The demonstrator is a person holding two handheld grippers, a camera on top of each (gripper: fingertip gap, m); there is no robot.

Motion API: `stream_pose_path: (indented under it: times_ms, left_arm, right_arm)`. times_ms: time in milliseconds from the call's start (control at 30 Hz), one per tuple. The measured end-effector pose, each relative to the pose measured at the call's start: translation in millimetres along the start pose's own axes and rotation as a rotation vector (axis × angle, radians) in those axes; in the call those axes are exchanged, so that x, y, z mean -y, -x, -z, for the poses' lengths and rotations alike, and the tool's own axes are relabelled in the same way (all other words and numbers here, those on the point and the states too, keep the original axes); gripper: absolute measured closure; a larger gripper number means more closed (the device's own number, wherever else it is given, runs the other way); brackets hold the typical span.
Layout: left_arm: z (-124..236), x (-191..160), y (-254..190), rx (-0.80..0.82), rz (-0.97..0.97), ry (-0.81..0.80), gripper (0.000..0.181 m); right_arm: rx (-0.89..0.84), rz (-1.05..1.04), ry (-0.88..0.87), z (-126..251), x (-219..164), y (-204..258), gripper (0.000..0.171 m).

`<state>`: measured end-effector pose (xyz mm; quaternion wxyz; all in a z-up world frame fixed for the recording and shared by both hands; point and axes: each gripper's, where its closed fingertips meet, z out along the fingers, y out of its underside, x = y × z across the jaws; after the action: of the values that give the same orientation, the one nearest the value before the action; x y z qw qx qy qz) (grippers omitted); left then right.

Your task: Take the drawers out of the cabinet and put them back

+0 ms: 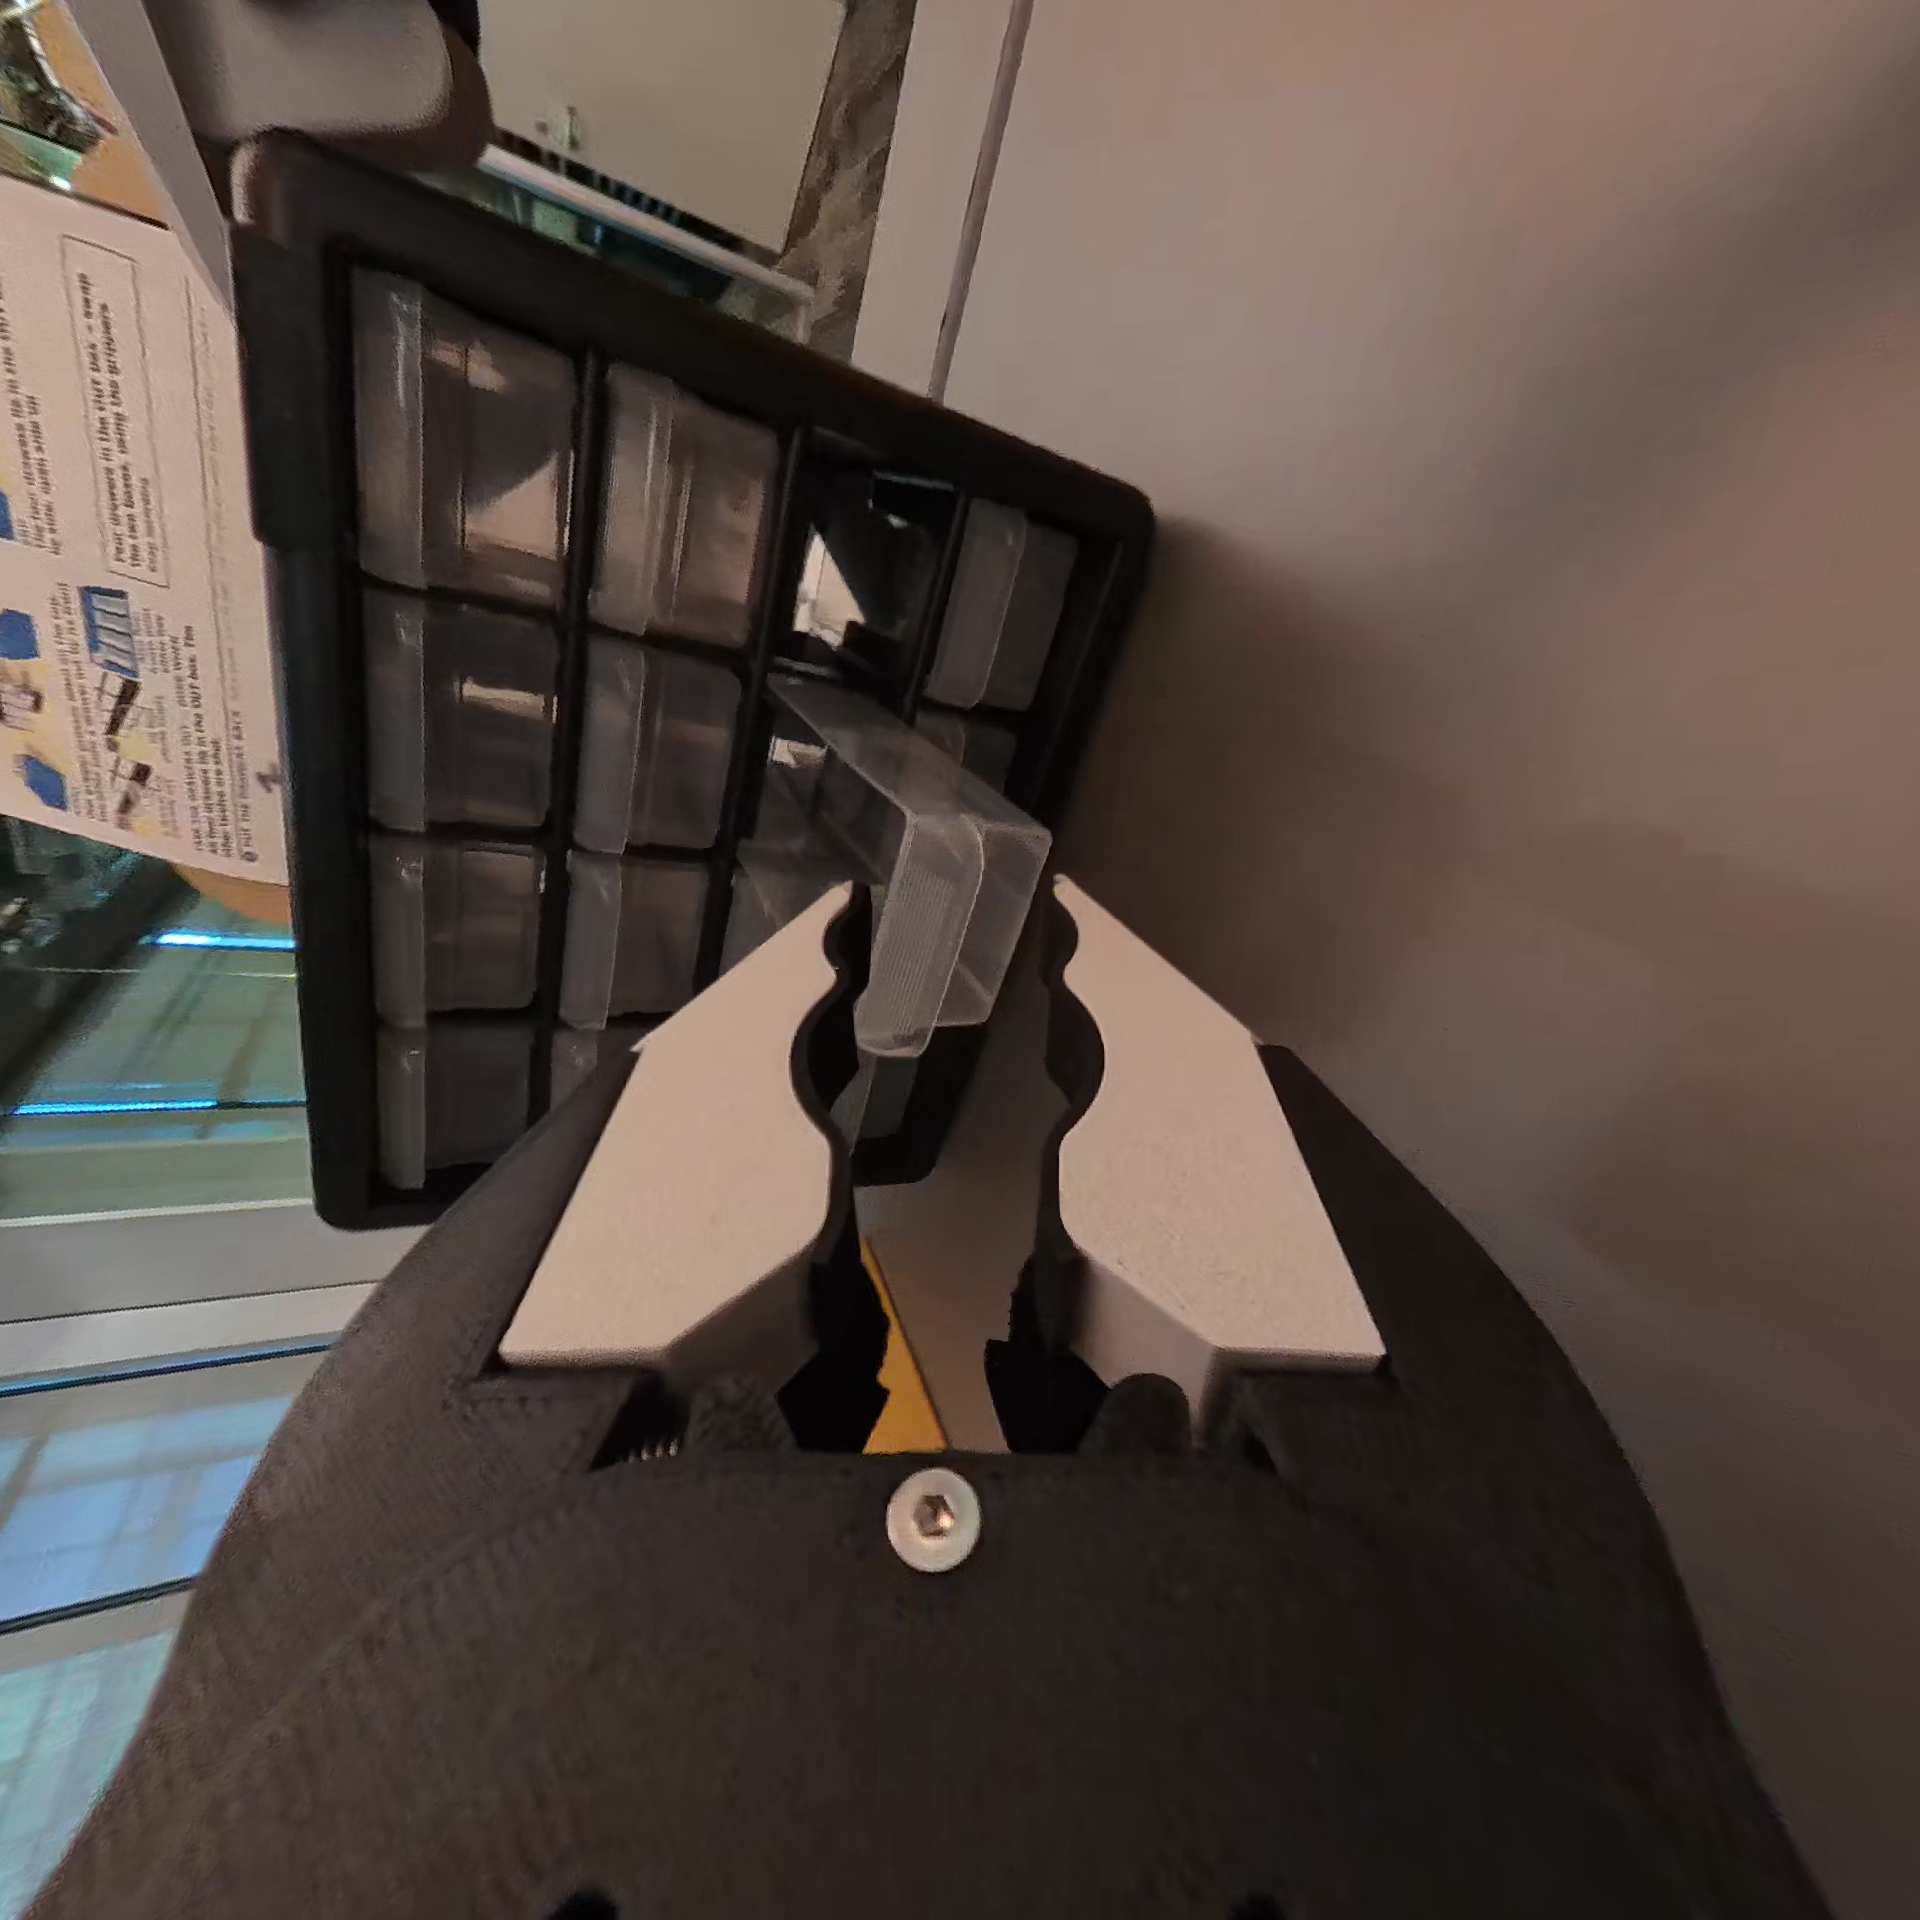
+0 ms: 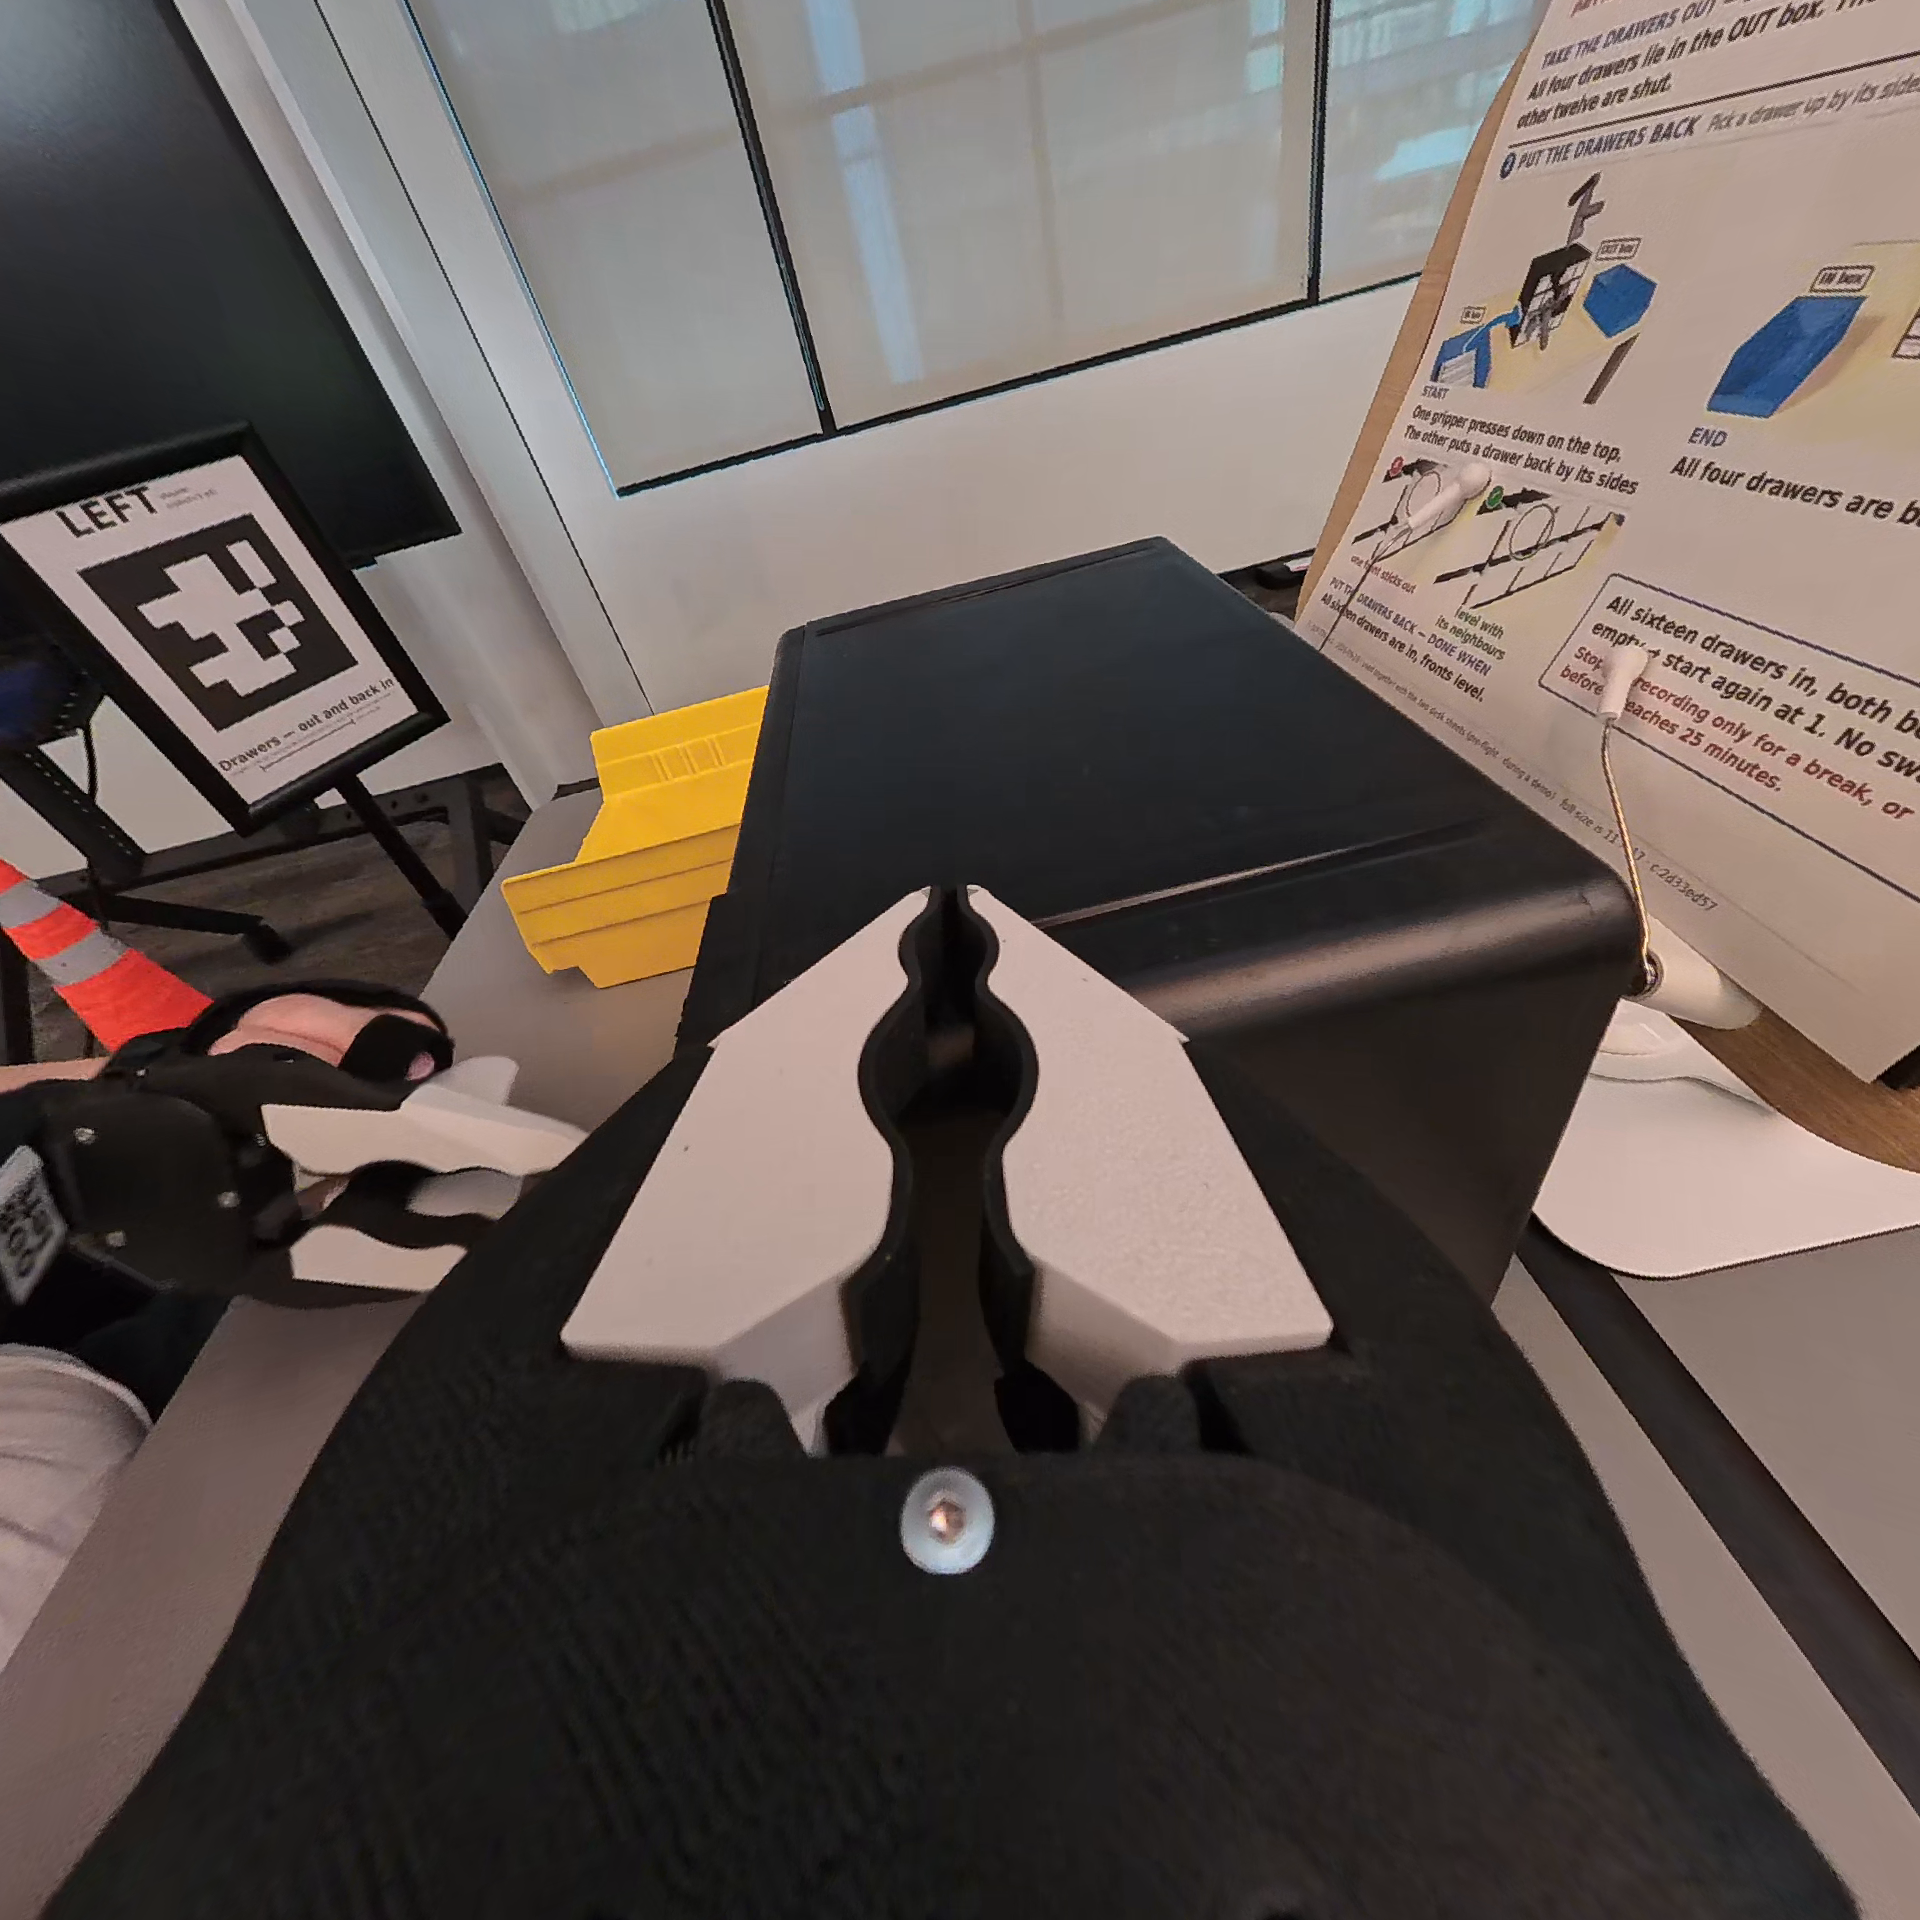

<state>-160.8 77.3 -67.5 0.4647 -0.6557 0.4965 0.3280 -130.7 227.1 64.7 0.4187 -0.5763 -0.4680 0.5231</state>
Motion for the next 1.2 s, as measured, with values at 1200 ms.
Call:
stream_pose_path:
  times_ms: [1200]
  left_arm:
    - [-58, -23, 18, 0.237, -0.212, 0.057, 0.181]
  right_arm:
    - [0.005, -0.004, 0.002, 0, 0, 0, 0.171]
